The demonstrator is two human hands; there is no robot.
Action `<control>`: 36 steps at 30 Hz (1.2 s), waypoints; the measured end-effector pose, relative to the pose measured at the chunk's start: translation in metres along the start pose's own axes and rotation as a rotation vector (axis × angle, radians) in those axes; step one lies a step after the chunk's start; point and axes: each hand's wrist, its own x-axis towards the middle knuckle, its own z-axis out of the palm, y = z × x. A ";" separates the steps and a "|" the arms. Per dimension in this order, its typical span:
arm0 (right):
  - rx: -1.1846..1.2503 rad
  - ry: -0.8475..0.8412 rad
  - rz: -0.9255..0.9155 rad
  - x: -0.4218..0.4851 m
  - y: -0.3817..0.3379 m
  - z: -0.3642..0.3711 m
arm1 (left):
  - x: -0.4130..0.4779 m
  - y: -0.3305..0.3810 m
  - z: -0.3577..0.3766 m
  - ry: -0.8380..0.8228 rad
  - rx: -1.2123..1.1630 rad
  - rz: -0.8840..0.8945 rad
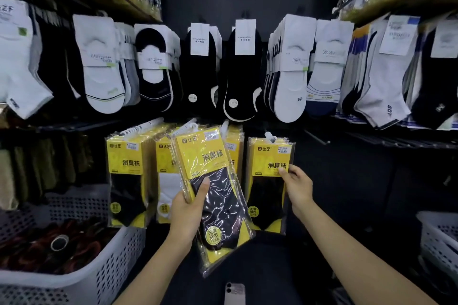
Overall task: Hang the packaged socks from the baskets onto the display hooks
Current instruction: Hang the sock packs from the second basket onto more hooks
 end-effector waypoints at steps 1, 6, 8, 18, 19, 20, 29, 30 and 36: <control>0.001 -0.017 -0.008 -0.002 0.001 -0.001 | 0.000 0.000 0.001 0.008 0.000 -0.010; 0.037 -0.108 -0.062 -0.011 0.010 -0.013 | -0.002 0.001 0.005 0.017 0.002 -0.010; 0.015 -0.091 -0.065 -0.007 0.008 -0.012 | 0.000 -0.001 0.007 -0.006 -0.014 -0.016; -0.143 0.319 0.168 0.034 0.002 0.017 | 0.003 0.006 0.005 0.030 0.053 -0.051; -0.141 0.345 0.179 0.032 0.003 0.017 | 0.002 0.007 0.004 0.028 0.053 -0.043; -0.146 0.364 0.188 0.029 0.003 0.016 | 0.002 0.008 0.002 0.020 0.048 -0.037; 0.028 -0.331 -0.003 -0.062 -0.032 0.033 | -0.016 0.008 0.000 -0.077 -0.034 0.111; 0.027 -0.366 -0.028 -0.070 -0.037 0.036 | -0.020 0.008 0.003 -0.077 -0.040 0.115; 0.028 -0.326 -0.018 -0.081 -0.043 0.024 | -0.031 0.009 0.014 -0.121 -0.028 0.092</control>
